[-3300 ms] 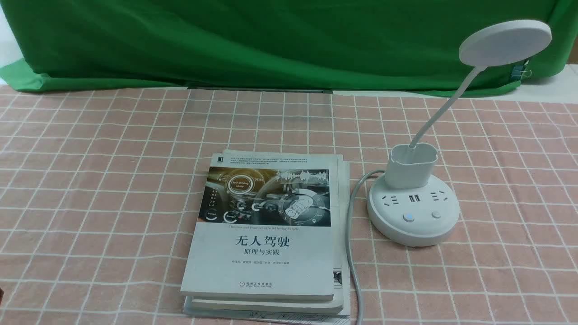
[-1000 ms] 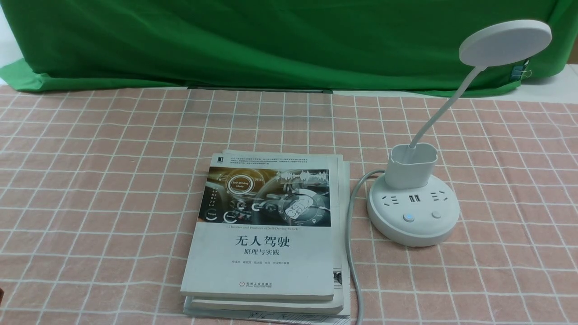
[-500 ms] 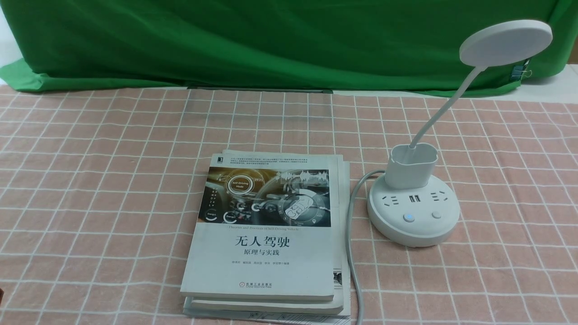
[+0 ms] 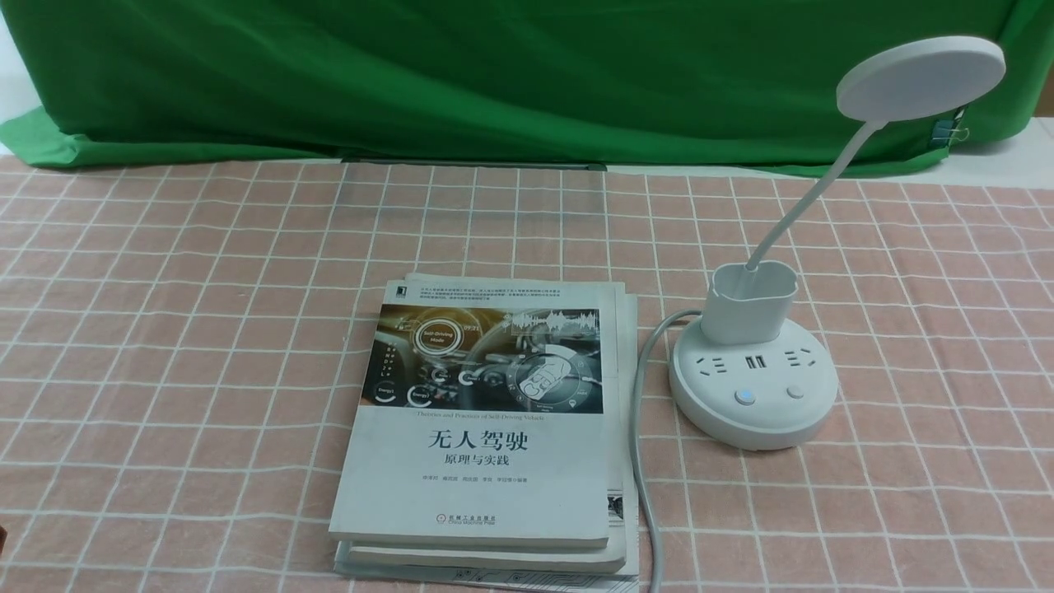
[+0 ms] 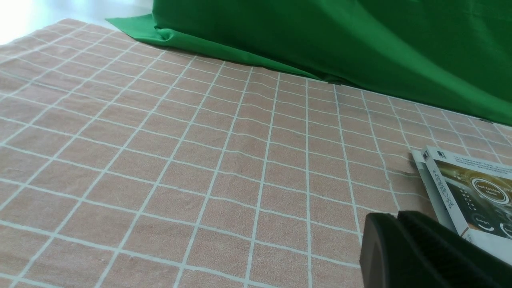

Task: Turn on the table lamp on the pink coffee tablecloth with your hand.
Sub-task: 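Press the button on the base of the white desk lamp with the right gripper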

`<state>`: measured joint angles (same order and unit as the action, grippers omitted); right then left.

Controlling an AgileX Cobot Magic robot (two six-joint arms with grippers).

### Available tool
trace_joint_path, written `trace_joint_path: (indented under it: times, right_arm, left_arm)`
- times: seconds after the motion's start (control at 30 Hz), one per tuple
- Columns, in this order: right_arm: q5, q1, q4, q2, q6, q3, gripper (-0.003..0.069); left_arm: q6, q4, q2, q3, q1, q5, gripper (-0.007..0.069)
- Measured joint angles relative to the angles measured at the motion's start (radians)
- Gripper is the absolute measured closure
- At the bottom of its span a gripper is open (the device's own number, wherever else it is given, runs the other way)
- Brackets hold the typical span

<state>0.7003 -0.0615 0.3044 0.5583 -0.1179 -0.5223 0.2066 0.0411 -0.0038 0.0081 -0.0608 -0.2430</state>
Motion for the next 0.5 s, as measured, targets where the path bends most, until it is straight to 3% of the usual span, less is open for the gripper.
trace_joint_path:
  times: [0.2,0.5]
  right_arm:
    - [0.172,0.0,-0.03,0.316,-0.077,-0.175,0.0614]
    - [0.124,-0.02,-0.045,0.682,-0.106,-0.324,0.0618]
  left_arm:
    - [0.0,0.0,0.0,0.0,0.0,0.0,0.0606]
    - [0.0,0.0,0.0,0.0,0.0,0.0,0.0606]
